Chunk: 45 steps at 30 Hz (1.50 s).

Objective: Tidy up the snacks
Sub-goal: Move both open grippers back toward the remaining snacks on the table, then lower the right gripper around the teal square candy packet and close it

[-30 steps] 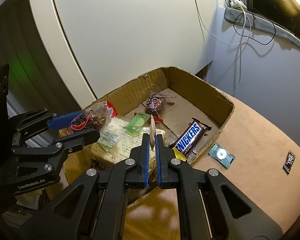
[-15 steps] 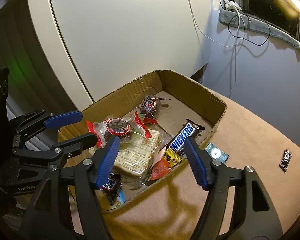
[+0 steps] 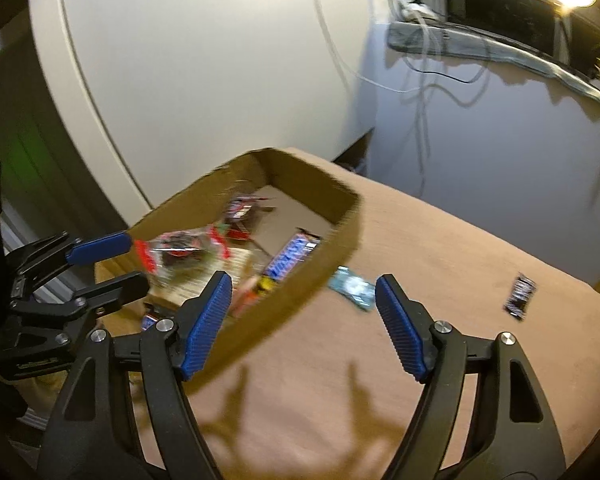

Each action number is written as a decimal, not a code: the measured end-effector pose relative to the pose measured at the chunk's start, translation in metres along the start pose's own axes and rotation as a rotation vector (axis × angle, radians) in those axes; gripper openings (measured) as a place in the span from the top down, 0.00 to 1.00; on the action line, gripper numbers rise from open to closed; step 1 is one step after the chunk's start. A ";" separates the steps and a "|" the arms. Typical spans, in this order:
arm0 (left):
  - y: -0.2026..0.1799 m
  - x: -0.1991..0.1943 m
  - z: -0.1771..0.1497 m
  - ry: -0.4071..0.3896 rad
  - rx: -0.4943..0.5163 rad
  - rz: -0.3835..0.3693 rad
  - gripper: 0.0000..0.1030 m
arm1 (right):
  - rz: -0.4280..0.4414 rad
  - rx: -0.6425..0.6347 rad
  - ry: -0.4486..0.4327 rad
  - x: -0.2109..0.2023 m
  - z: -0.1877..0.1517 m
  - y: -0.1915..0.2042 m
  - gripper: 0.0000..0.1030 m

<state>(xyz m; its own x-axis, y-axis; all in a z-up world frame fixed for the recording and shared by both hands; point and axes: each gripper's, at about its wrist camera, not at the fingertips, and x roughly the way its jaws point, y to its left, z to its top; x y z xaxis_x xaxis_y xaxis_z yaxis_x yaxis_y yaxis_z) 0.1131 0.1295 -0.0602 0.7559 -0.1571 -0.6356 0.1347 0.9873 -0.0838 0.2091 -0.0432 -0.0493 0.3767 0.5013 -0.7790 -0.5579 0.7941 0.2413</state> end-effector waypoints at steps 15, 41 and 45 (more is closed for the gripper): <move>-0.069 0.013 0.007 0.018 0.083 -0.083 0.50 | -0.045 0.059 -0.004 -0.030 -0.023 -0.091 0.25; -0.041 0.019 0.010 0.042 0.068 -0.057 0.50 | 0.114 -0.355 0.179 0.100 -0.009 -0.024 0.56; -0.042 0.022 0.011 0.043 0.068 -0.065 0.50 | 0.084 -0.380 0.202 0.108 -0.012 -0.026 0.59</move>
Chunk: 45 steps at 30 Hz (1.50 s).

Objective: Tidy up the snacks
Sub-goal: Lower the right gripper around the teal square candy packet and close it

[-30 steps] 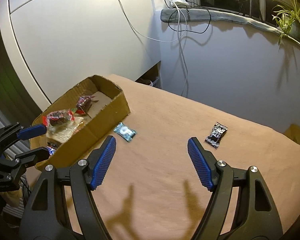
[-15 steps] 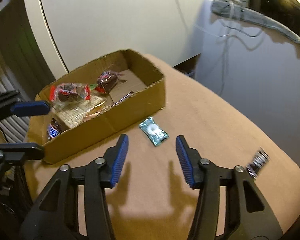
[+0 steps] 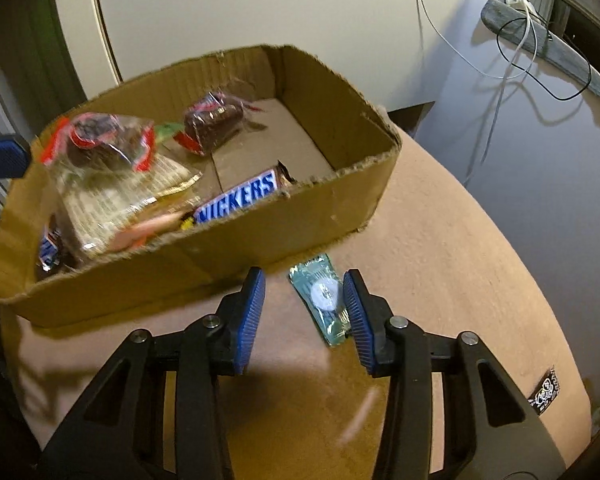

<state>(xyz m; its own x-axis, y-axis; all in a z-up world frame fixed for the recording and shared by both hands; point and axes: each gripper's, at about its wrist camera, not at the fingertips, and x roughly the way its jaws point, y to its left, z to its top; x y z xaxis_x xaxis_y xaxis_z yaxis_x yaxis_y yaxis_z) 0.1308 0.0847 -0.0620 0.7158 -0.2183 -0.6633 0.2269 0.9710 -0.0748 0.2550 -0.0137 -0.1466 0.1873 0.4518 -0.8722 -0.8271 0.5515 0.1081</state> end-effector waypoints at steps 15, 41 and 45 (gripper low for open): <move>-0.011 0.008 0.002 0.010 0.009 -0.019 0.50 | 0.019 0.100 -0.011 -0.005 -0.019 -0.028 0.90; -0.015 0.007 0.003 -0.001 0.000 -0.039 0.52 | 0.046 0.069 -0.028 -0.014 -0.018 -0.012 0.58; -0.010 0.003 0.002 -0.007 -0.005 -0.047 0.52 | 0.075 0.029 0.022 -0.011 -0.016 0.001 0.58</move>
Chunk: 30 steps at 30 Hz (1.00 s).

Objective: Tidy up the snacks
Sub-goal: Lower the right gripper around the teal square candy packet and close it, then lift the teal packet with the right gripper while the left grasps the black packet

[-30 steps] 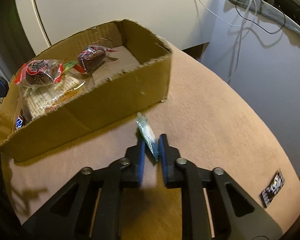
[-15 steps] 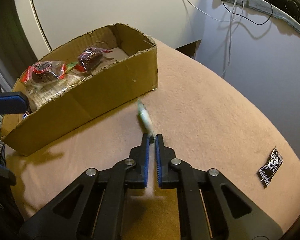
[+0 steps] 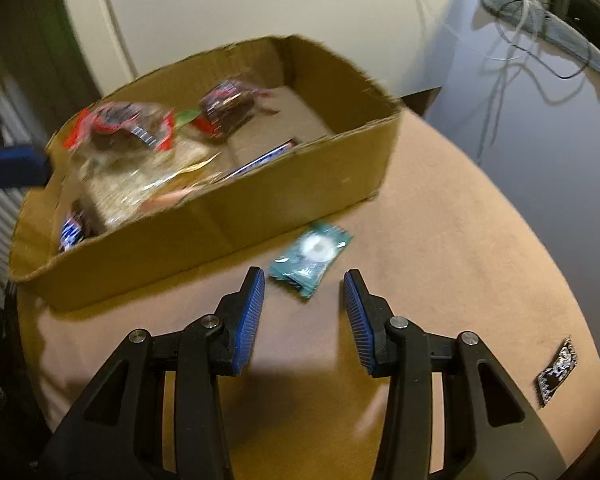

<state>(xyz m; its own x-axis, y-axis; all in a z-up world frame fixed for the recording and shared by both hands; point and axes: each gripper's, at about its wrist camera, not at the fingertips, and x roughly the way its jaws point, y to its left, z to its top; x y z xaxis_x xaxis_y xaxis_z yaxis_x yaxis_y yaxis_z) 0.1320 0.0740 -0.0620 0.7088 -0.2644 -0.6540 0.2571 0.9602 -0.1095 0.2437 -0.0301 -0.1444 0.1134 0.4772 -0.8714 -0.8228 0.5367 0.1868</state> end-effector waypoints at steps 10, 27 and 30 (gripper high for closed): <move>0.005 -0.006 -0.003 -0.010 -0.011 -0.009 0.52 | -0.066 0.079 -0.003 0.014 0.010 0.003 0.53; 0.006 -0.005 -0.002 -0.004 -0.013 -0.011 0.52 | -0.082 0.113 -0.005 0.021 0.020 -0.011 0.75; 0.006 -0.003 -0.002 0.000 -0.015 -0.010 0.52 | -0.073 0.119 -0.003 0.018 0.017 -0.013 0.75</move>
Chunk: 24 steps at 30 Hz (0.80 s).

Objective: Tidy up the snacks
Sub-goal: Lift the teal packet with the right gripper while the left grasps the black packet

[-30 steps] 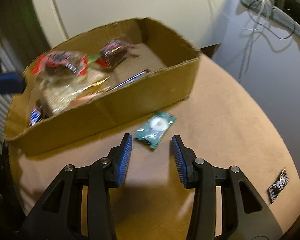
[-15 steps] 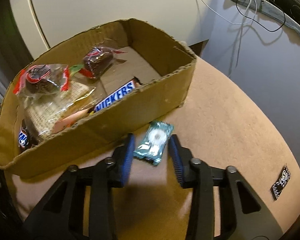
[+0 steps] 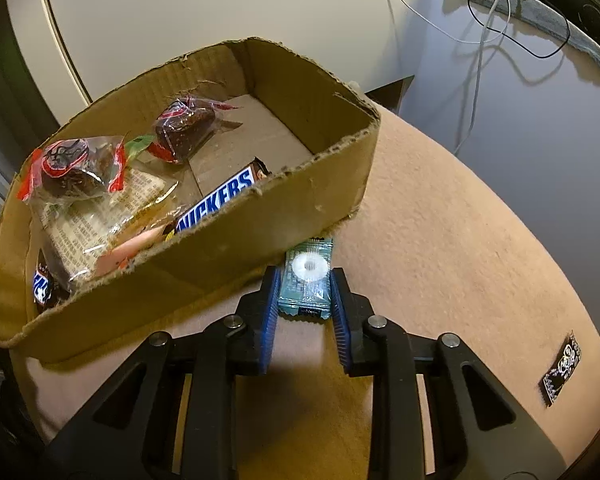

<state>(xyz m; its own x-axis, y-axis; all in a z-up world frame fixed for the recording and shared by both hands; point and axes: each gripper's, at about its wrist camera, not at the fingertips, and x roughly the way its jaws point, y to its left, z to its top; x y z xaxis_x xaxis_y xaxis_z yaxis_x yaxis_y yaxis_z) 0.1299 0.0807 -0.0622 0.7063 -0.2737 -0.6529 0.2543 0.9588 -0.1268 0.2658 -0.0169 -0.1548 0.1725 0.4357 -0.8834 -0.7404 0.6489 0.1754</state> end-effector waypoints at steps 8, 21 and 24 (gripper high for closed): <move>-0.018 0.016 0.004 0.022 0.018 -0.022 0.52 | 0.002 0.032 -0.023 -0.020 -0.026 -0.018 0.76; -0.052 0.058 0.013 0.070 0.031 -0.059 0.54 | -0.099 0.112 -0.048 -0.058 -0.078 -0.068 0.76; -0.061 0.072 0.017 0.085 0.029 -0.072 0.54 | -0.118 0.134 -0.053 -0.065 -0.089 -0.078 0.76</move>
<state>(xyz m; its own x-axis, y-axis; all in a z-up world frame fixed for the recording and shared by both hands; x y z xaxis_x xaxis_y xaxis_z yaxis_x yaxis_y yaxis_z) 0.1765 0.0010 -0.0883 0.6272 -0.3331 -0.7040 0.3226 0.9338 -0.1545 0.2545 -0.1514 -0.1497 0.2897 0.3816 -0.8777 -0.6202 0.7733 0.1315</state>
